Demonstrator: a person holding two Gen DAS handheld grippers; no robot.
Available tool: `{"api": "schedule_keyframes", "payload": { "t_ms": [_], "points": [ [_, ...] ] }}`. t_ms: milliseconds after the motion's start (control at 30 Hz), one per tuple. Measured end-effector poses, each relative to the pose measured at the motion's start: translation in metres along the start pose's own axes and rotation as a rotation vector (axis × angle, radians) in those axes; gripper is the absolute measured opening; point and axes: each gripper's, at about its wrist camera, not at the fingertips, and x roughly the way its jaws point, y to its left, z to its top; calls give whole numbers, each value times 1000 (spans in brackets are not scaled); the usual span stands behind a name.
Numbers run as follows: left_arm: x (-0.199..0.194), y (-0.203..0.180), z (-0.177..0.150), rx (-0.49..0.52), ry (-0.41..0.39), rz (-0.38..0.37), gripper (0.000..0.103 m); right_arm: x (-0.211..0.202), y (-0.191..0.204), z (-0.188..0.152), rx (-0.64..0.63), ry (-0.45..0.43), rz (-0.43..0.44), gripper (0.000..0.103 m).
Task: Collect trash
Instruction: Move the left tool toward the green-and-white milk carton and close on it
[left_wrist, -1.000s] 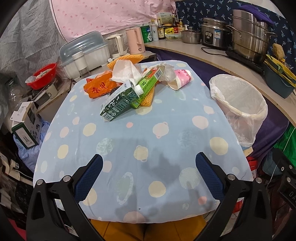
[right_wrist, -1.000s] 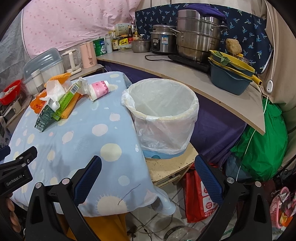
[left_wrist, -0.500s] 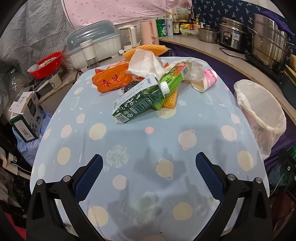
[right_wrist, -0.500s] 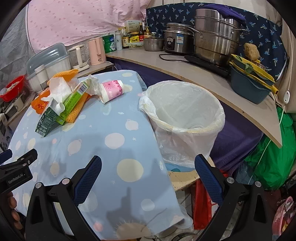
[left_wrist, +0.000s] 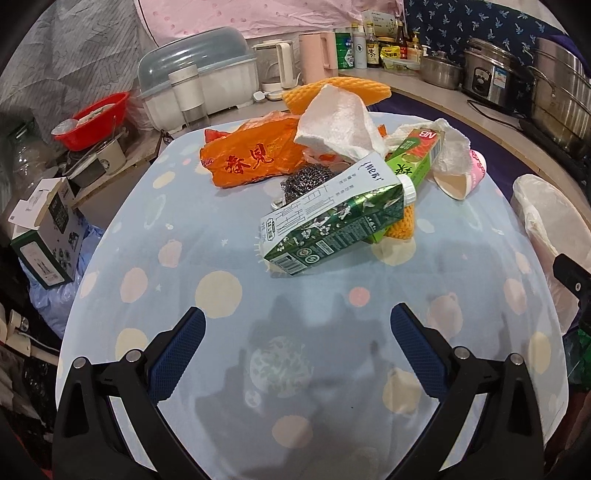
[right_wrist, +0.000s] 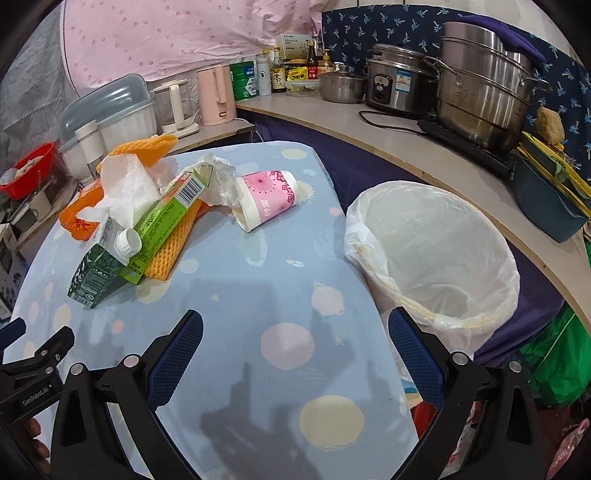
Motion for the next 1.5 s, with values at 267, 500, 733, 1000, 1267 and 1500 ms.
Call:
{"api": "schedule_keyframes", "payload": {
  "t_ms": [267, 500, 733, 1000, 1267, 1500],
  "points": [
    [26, 27, 20, -13, -7, -26, 96, 29, 27, 7, -10, 35, 25, 96],
    [57, 26, 32, 94, -22, -111, 96, 42, 35, 11, -8, 52, 22, 96],
    [69, 9, 34, 131, -18, -229, 96, 49, 37, 9, -16, 67, -3, 96],
    [50, -20, 31, 149, -45, -338, 96, 50, 23, 12, 8, 59, -49, 96],
    [42, -8, 38, 130, -80, -280, 96, 52, 12, 11, 34, 66, -45, 96],
    [59, -8, 53, 215, -86, -287, 96, 54, 14, 11, 33, 69, -32, 96]
  ]
}}
